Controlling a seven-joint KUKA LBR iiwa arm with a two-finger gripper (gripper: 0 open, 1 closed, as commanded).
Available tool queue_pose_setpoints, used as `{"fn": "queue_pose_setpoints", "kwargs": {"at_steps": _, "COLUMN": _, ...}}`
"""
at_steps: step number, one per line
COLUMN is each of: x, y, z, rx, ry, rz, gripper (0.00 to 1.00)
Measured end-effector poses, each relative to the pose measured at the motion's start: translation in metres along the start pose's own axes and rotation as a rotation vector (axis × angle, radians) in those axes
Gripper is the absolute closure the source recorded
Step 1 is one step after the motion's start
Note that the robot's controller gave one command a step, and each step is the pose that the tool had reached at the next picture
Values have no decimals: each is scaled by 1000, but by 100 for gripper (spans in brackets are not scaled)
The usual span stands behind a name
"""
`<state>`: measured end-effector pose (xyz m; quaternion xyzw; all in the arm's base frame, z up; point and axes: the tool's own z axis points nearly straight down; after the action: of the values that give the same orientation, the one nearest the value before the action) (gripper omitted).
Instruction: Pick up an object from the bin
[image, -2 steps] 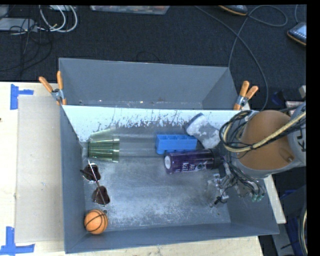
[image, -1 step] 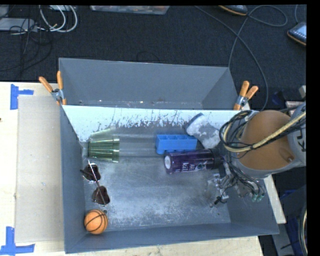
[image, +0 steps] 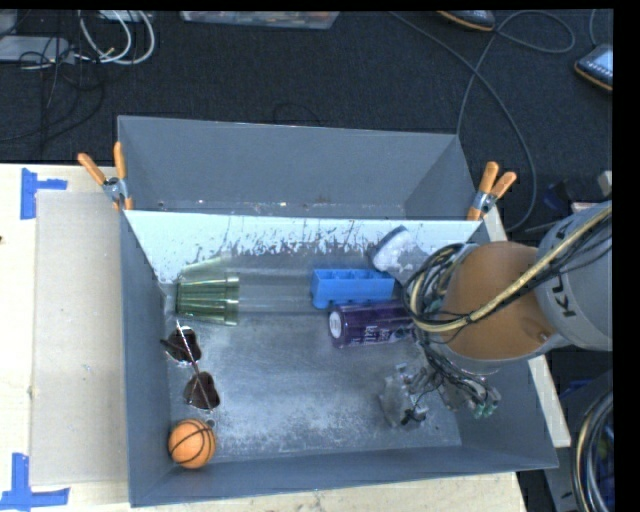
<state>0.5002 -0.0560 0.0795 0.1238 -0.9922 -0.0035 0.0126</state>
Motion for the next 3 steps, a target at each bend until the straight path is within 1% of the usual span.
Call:
{"fn": "queue_pose_setpoints", "kwargs": {"at_steps": 1, "x": 11, "y": -5, "z": -5, "rx": -7, "ry": 3, "rz": -24, "gripper": 100}}
{"fn": "queue_pose_setpoints", "kwargs": {"at_steps": 2, "x": -28, "y": 5, "z": 1, "rx": -3, "ry": 1, "rz": -214, "gripper": 100}}
{"fn": "queue_pose_setpoints", "kwargs": {"at_steps": 3, "x": -38, "y": 22, "z": 2, "rx": -7, "ry": -1, "rz": -292, "gripper": 100}}
